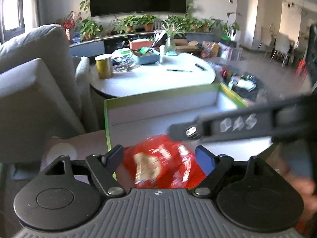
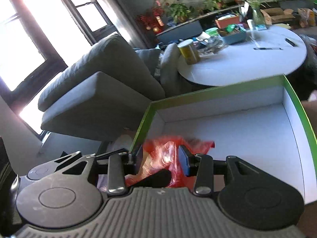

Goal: Organize snacks
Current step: 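Lower the red bread bag into the green box and open the right tool, then move the right tool to the sliced-bread loaf in plastic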

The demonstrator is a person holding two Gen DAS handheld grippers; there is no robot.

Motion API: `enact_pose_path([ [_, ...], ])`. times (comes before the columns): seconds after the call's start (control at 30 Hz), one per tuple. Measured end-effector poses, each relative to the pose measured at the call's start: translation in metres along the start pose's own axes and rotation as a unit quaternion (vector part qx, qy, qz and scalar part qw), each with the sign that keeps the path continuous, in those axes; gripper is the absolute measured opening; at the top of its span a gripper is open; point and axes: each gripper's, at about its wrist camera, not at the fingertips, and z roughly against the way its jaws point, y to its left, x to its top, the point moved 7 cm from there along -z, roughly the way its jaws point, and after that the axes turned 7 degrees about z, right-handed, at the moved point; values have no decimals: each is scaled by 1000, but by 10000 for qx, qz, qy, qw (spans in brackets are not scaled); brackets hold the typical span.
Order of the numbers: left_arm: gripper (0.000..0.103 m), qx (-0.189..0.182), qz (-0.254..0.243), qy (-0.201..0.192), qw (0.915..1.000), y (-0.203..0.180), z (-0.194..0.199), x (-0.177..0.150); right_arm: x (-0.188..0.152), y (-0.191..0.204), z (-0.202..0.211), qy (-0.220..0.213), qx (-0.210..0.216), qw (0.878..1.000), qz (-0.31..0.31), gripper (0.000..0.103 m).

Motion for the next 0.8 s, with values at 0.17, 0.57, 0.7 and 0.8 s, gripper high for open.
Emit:
enact_pose_path([
  [0.17,84,148,66,-125,9998,8,18,0,2,-12,28,-330,-348,9988,-31,61],
  [0.57,91,350,621,-369,9968,24,75,-26,-21,13,108,-1292,-460,9885,635,61],
  [0.7,91,435,730,-350,9958,27,94,-41,-35,28,121,-1236,-397,9881,831,61],
  [0.8,91,491,815,-363,9948,30,107,-53,-48,41,129,-1089,-256,9883,1041,61],
])
